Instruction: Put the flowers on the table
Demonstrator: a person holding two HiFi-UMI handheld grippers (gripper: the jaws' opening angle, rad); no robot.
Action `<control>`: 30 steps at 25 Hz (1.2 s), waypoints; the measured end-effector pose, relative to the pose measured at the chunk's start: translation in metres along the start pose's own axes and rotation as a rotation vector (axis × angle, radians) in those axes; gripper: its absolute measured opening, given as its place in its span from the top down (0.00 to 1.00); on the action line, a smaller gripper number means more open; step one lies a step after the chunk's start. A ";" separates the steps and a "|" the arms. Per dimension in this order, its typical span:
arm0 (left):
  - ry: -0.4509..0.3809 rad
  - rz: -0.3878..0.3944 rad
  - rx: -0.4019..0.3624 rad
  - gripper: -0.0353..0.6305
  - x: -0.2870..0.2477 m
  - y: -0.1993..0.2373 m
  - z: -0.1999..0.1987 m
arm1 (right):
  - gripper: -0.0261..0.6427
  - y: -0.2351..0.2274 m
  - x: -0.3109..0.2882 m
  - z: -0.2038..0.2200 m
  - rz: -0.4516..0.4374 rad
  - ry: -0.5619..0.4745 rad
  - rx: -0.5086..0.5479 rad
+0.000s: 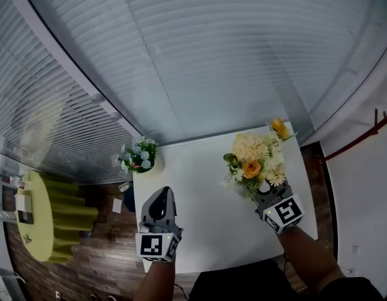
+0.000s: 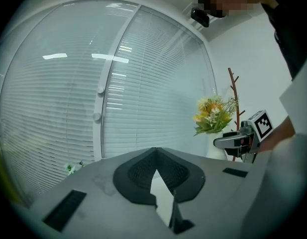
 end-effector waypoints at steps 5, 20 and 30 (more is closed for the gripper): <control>0.017 0.003 0.019 0.94 -0.009 0.007 0.016 | 0.59 -0.001 -0.014 0.021 0.008 0.006 0.017; 0.081 0.034 0.047 0.94 -0.021 -0.002 0.040 | 0.59 0.000 -0.026 0.063 0.008 0.045 0.005; 0.104 0.053 0.065 0.94 -0.023 -0.010 0.045 | 0.59 0.004 -0.024 0.066 0.011 0.046 0.025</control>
Point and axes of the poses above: the fingertips, and each gripper's own axes: x backward along the fingers, y to its left, z out of its underside, the point moved 8 cm from there along x, backward along the fingers, and after that the axes turned 14 degrees about z, right-handed, at the moved point
